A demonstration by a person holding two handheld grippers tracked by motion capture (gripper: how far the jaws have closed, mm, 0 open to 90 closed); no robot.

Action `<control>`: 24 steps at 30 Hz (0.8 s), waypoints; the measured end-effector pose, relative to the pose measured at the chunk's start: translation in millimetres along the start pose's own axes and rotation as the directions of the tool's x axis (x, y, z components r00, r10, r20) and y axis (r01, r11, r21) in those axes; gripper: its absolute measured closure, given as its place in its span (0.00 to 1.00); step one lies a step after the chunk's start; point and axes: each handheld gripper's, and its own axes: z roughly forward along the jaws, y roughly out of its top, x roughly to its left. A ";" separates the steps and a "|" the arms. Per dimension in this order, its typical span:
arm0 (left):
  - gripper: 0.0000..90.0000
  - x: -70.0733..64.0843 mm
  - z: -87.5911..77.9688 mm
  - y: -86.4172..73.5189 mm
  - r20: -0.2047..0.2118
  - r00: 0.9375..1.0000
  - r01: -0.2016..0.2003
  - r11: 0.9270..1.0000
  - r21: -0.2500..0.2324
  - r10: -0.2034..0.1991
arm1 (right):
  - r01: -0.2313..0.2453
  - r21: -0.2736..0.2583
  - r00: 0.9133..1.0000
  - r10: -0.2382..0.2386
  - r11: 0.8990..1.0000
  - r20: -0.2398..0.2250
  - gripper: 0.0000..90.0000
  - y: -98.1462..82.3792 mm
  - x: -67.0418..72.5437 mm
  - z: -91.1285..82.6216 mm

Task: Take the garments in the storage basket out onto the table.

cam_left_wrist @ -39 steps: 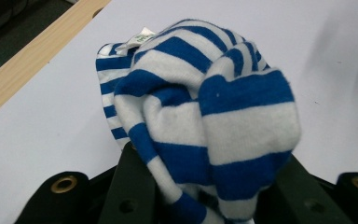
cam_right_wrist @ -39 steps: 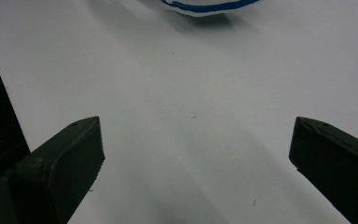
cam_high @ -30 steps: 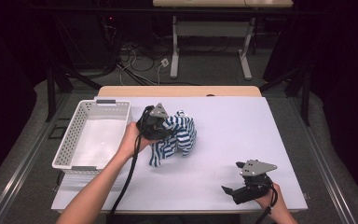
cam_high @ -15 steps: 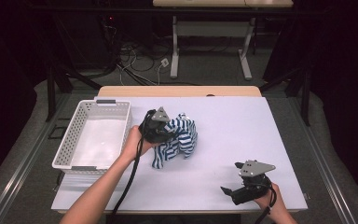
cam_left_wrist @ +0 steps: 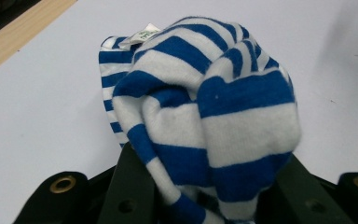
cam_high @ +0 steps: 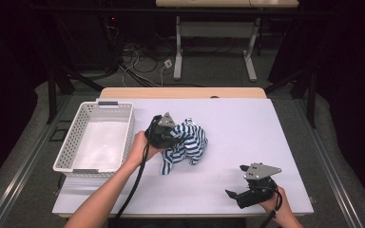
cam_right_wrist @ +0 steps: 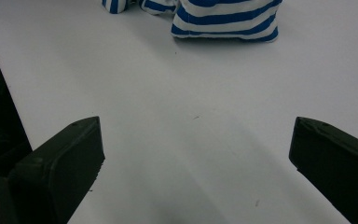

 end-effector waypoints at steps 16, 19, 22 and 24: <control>0.78 -0.8 23.8 -11.0 0.019 1.000 -0.006 0.997 0.078 0.005 | 0.000 -0.002 1.000 0.000 1.000 -0.006 0.03 -0.1 -0.2 -0.1; 0.78 0.2 25.6 -12.2 0.020 1.000 0.000 0.997 0.083 -0.002 | 0.000 -0.002 1.000 0.000 1.000 -0.006 0.03 -0.1 -0.2 -0.1; 0.77 1.3 27.8 -13.7 0.022 1.000 0.005 0.996 0.094 -0.007 | -0.001 -0.001 1.000 0.001 1.000 -0.007 0.03 -0.1 -0.3 0.1; 0.76 1.7 29.2 -14.9 0.024 1.000 0.013 0.994 0.105 -0.015 | 0.001 0.004 1.000 -0.001 1.000 -0.003 0.03 0.1 0.0 0.3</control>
